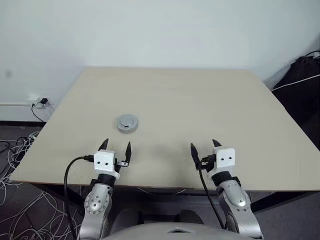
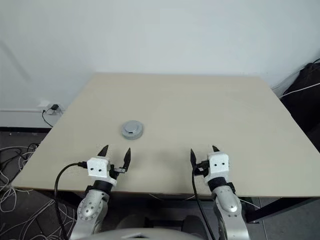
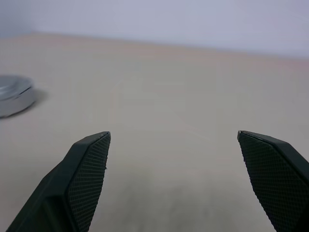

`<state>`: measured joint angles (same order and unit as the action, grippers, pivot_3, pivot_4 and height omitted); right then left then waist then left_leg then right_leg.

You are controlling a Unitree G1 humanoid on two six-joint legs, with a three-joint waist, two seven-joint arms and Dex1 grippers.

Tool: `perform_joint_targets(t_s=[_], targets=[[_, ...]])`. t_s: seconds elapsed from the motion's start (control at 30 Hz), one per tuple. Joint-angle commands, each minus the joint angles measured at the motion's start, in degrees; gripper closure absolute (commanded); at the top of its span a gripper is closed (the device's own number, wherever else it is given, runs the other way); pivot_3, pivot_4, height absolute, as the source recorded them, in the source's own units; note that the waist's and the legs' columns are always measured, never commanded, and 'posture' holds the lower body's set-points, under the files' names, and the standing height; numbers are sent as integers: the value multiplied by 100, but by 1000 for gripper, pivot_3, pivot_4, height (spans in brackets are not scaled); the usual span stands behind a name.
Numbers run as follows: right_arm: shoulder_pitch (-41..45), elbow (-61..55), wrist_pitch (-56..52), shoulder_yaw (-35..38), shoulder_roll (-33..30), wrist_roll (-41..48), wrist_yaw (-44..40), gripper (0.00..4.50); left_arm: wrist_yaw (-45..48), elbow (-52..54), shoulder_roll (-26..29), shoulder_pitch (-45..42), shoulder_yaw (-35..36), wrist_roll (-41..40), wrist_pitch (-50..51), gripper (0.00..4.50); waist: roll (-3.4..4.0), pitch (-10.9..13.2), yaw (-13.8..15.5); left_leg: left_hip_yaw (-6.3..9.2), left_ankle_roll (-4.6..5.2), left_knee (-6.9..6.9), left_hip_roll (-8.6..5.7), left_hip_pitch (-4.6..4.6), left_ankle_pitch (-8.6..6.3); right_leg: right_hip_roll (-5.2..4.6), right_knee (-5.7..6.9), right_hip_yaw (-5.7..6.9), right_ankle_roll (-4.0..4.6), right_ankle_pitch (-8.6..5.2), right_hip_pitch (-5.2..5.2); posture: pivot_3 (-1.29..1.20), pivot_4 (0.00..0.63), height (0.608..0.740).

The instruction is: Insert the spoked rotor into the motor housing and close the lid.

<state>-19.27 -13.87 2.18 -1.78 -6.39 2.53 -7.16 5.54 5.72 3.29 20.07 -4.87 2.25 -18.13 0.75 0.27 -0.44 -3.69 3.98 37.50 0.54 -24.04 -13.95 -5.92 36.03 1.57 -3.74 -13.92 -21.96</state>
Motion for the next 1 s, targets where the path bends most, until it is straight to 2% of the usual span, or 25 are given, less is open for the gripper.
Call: perform_joint_targets(t_s=[0.03,0.23,0.57,1.0], targets=[[146,-78,388,103,103,-235,313,0,-155,70,33,40,37,207,-438,44,2,1,-6,-1,0,0,0,0,0,2,0,0,0,0,0,0,0,740],[41,102,599,45,154,-458,472,0,-554,209,-161,106,147,359,-398,44,-1,3,2,-8,0,0,0,-1,0,4,-2,0,0,-1,-1,0,0,740],[120,461,718,187,132,-411,526,0,-679,351,-240,129,185,345,-225,44,0,5,-7,-8,0,0,3,1,0,7,-1,0,-1,-1,0,0,0,740],[174,655,614,294,191,-403,566,0,-591,-72,-207,-21,299,136,-341,44,1,6,-8,-8,0,1,5,2,0,9,-1,0,-1,-1,0,0,0,740]])
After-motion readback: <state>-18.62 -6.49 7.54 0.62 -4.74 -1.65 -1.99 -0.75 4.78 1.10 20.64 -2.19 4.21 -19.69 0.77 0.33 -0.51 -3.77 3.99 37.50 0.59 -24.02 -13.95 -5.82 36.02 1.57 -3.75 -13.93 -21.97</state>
